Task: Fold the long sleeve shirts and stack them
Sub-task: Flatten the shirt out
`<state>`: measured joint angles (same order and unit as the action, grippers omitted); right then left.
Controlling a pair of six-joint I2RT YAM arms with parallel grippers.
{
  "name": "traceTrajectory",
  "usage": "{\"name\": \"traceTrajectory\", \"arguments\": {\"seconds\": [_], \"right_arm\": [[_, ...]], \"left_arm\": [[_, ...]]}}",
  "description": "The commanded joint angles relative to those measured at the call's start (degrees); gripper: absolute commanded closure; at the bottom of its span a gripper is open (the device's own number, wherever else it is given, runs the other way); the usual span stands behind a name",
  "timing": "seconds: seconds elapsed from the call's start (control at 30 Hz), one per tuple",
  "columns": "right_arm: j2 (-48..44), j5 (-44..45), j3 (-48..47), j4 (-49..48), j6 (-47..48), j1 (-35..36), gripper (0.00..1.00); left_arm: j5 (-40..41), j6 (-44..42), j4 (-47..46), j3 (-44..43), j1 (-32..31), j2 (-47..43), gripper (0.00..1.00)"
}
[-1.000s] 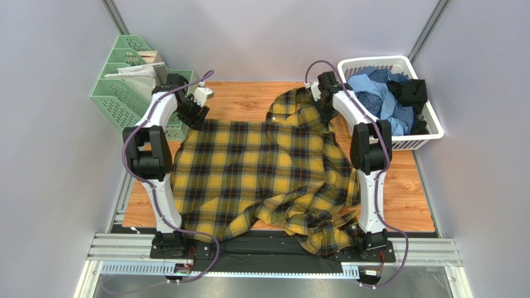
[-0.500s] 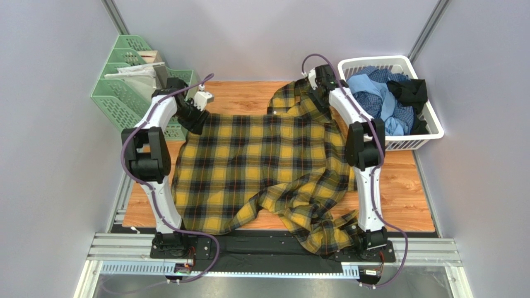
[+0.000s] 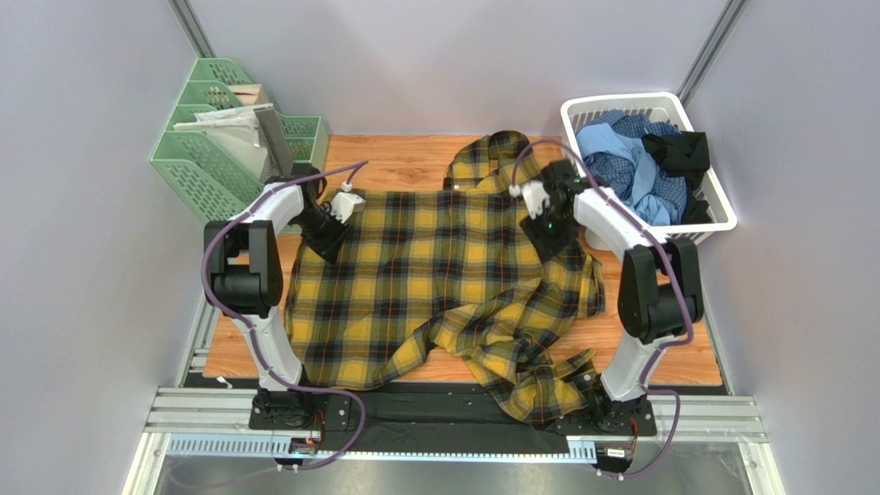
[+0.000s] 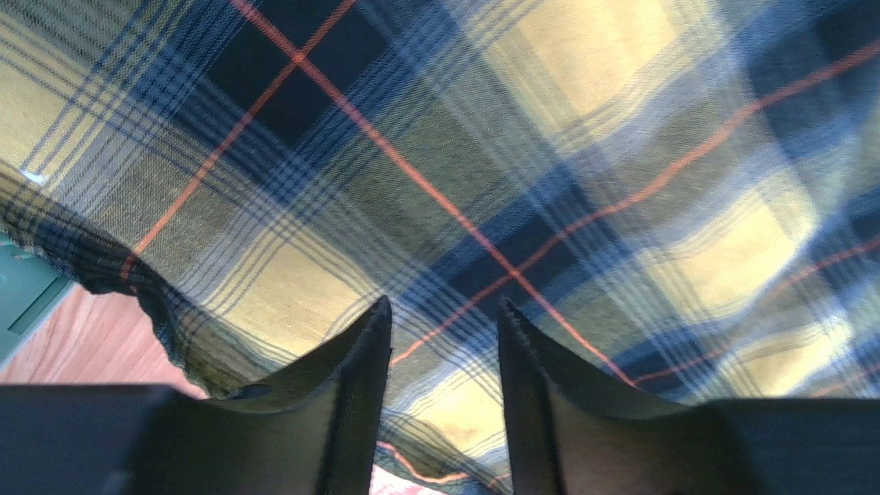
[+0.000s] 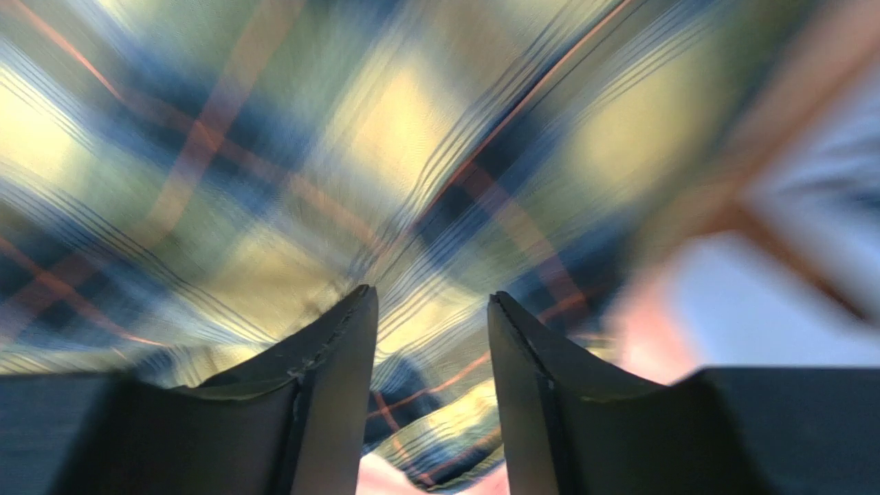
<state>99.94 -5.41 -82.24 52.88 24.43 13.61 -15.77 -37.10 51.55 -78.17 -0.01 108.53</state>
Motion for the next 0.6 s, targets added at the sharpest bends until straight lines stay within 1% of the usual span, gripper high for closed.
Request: {"name": "traceTrajectory", "arguments": {"seconds": [0.0,0.07,0.13,0.17,0.2,0.23,0.27,0.3,0.37,0.4,0.43,0.47,0.5,0.53,0.57], "right_arm": [[6.2,1.7,5.9,0.3,4.2,-1.8,0.54],[8.7,3.0,4.3,-0.4,4.8,-3.0,0.55],[12.7,5.3,1.3,-2.1,5.6,-3.1,0.55],[14.5,7.4,-0.1,-2.5,5.9,-3.1,0.55],[15.9,8.1,-2.2,-2.5,6.2,-3.3,0.55],[17.9,9.1,-6.1,-1.7,6.2,-3.5,0.55],[18.0,9.2,-8.1,-0.9,6.4,-3.5,0.54],[17.7,8.5,-9.6,0.3,6.7,-3.5,0.52],[12.8,6.3,-10.9,3.1,7.0,-3.7,0.47],[10.2,3.4,-10.8,4.6,7.3,-3.6,0.46],[7.8,-1.3,-10.5,7.5,7.5,-3.6,0.46],[2.9,-3.4,-8.7,8.4,6.8,-3.5,0.45],[0.8,-5.9,-7.4,9.7,6.6,-3.6,0.44],[-1.1,-10.7,-6.0,11.5,6.0,-3.6,0.45],[-4.7,-12.7,-2.7,12.2,4.5,-3.5,0.44]], "left_arm": [[3.9,0.2,-0.4,-3.6,0.2,3.9,0.57],[5.7,0.1,0.2,-5.2,0.2,7.2,0.63],[7.6,0.1,0.8,-9.0,0.2,10.1,0.68],[8.7,-0.1,1.2,-12.4,0.2,11.4,0.69],[9.9,0.1,1.7,-14.6,0.2,12.8,0.71],[11.0,0.2,4.1,-17.1,0.3,15.6,0.74],[10.7,0.3,5.4,-20.9,0.3,16.4,0.76],[9.7,-0.1,6.0,-21.8,0.4,16.4,0.76],[2.9,-1.6,6.5,-20.7,0.4,11.0,0.71],[-1.3,-2.5,6.6,-19.3,0.2,7.8,0.66],[-9.0,-3.7,6.8,-17.9,0.3,0.5,0.56],[-12.8,-4.3,7.2,-15.2,-2.4,-3.3,0.5],[-15.8,-4.8,7.6,-13.7,-4.1,-7.0,0.44],[-19.8,-5.6,8.2,-12.2,-6.5,-14.0,0.36],[-21.3,-5.7,8.6,-8.7,-12.6,-17.3,0.34]]}}
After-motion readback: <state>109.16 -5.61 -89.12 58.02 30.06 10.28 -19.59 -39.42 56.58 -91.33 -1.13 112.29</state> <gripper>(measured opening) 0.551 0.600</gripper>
